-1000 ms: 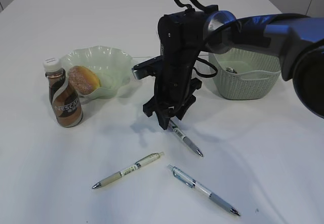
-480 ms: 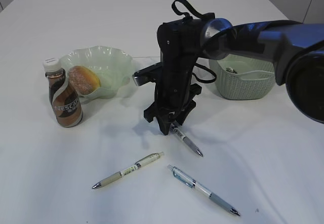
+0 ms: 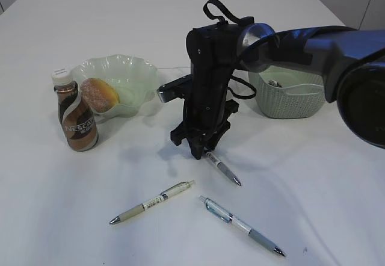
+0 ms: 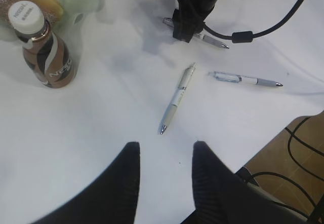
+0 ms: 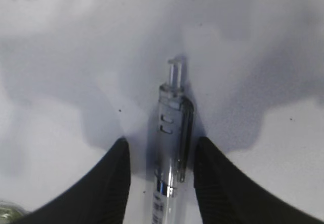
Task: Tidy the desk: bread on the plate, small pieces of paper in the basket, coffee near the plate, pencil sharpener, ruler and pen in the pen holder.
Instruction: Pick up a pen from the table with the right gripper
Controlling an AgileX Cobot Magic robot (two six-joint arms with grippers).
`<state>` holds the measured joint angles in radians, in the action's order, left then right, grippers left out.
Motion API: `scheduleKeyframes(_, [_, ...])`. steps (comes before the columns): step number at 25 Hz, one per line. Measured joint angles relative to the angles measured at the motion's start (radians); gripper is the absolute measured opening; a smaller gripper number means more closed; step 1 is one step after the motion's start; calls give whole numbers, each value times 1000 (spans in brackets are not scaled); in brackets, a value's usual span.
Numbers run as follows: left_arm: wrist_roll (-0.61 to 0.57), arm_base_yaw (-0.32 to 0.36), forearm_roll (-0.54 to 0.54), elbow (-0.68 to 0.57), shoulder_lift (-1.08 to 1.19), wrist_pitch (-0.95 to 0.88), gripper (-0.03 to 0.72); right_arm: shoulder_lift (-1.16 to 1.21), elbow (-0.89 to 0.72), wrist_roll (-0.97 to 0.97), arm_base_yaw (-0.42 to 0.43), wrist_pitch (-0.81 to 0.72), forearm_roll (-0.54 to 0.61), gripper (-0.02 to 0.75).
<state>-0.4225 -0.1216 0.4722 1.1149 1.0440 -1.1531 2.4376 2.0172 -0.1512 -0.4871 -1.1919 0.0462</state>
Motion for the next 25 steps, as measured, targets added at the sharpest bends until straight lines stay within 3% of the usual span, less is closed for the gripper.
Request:
scheduleKeyframes(5, [0,0,0,0,0,0,243,0,2,0,0,0,0,324])
scheduleKeyframes(12, [0,0,0,0,0,0,243,0,2,0,0,0,-4,160])
scheduleKeyframes(18, [0,0,0,0,0,0,243,6,27,0,0,-14,-4,125])
scheduleKeyframes(25, [0,0,0,0,0,0,243,-6,198,0,0,-30,15,120])
